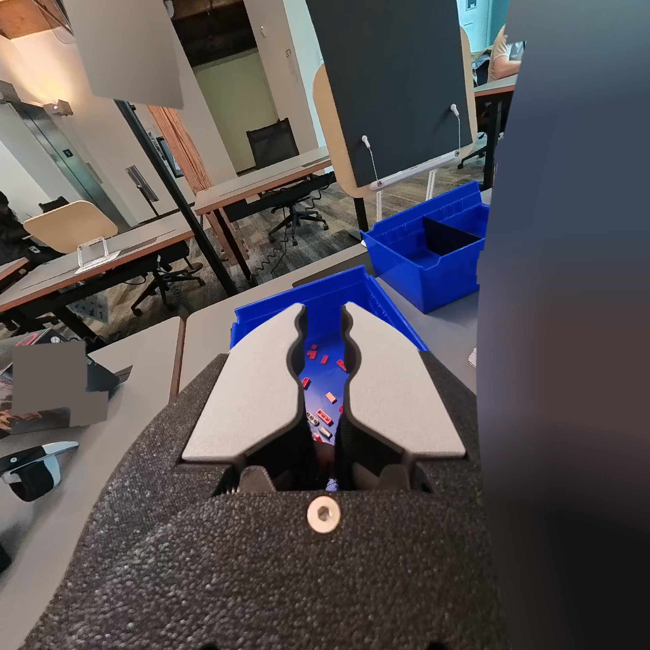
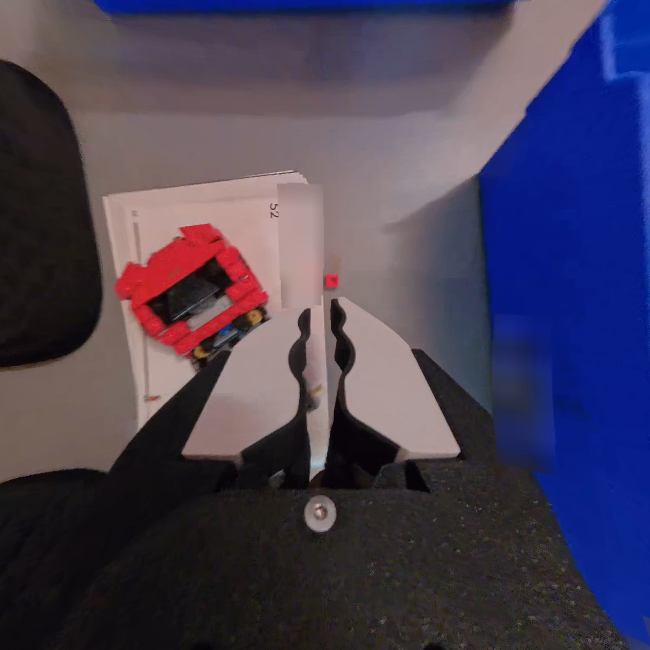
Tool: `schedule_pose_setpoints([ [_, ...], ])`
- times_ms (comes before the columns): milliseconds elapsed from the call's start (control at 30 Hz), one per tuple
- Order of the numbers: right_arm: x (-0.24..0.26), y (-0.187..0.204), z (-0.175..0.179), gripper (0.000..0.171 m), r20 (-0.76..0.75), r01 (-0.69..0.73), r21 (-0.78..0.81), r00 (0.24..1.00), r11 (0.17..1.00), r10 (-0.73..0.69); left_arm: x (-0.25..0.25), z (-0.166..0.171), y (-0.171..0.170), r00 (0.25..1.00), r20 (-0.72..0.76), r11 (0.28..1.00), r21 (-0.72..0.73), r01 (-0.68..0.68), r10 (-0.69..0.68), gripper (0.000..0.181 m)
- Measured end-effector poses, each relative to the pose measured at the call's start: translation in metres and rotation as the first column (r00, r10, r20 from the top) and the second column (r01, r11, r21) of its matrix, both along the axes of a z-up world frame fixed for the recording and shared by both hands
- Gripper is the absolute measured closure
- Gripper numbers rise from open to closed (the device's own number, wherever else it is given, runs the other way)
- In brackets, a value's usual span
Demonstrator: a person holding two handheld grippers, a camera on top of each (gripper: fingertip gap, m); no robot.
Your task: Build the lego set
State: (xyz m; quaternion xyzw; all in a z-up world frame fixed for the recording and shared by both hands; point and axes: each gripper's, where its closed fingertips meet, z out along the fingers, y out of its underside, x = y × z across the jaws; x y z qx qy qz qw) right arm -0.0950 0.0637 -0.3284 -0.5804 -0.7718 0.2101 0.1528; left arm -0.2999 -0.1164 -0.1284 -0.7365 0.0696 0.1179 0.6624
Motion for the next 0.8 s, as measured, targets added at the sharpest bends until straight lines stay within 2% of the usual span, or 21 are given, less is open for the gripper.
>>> schedule_pose_setpoints([
  [167, -0.014, 0.002, -0.025, 0.16, 0.091, -0.048, 0.045, 0.995, 0.998, 0.044, 0.0, 0.0, 0.0, 1.0, 0.004, 1.0, 0.007, 0.012, -0.012, 0.165],
  [400, -0.02, 0.003, -0.038, 0.163, 0.09, -0.022, 0.036, 0.996, 0.999, 0.019, 0.01, -0.006, 0.014, 0.998, -0.001, 0.997, -0.02, 0.07, -0.07, 0.164],
  [500, -0.021, 0.002, -0.037, 0.163, 0.071, -0.012, -0.024, 0.997, 1.0, 0.014, 0.024, -0.007, 0.024, 0.992, -0.024, 0.992, -0.034, 0.123, -0.124, 0.164],
  [567, -0.033, -0.011, -0.015, 0.163, -0.064, 0.013, -0.218, 0.998, 0.976, -0.027, 0.038, -0.008, 0.031, 0.982, -0.055, 0.983, -0.049, 0.176, -0.179, 0.163],
  [600, -0.043, -0.023, 0.012, 0.163, -0.171, 0.012, -0.383, 0.982, 0.924, -0.084, 0.048, -0.008, 0.035, 0.972, -0.092, 0.975, -0.051, 0.214, -0.218, 0.161],
  [633, -0.05, -0.034, 0.048, 0.163, -0.283, -0.029, -0.565, 0.945, 0.824, -0.162, 0.06, -0.006, 0.04, 0.954, -0.147, 0.965, -0.042, 0.259, -0.262, 0.161],
  [667, -0.053, -0.045, 0.092, 0.163, -0.378, -0.123, -0.733, 0.891, 0.668, -0.251, 0.073, -0.002, 0.045, 0.928, -0.214, 0.951, -0.017, 0.309, -0.306, 0.16],
  [700, -0.049, -0.053, 0.135, 0.163, -0.436, -0.252, -0.846, 0.835, 0.47, -0.336, 0.089, 0.003, 0.05, 0.895, -0.281, 0.931, 0.017, 0.364, -0.345, 0.159],
  [733, -0.041, -0.057, 0.169, 0.163, -0.448, -0.365, -0.891, 0.799, 0.27, -0.4, 0.107, 0.008, 0.054, 0.861, -0.34, 0.907, 0.048, 0.418, -0.379, 0.158],
  [767, -0.034, -0.062, 0.19, 0.164, -0.434, -0.426, -0.897, 0.791, 0.12, -0.431, 0.124, 0.013, 0.058, 0.828, -0.388, 0.88, 0.079, 0.468, -0.405, 0.157],
  [800, -0.029, -0.07, 0.199, 0.164, -0.424, -0.453, -0.891, 0.797, 0.041, -0.431, 0.141, 0.019, 0.062, 0.799, -0.431, 0.852, 0.117, 0.51, -0.419, 0.157],
])
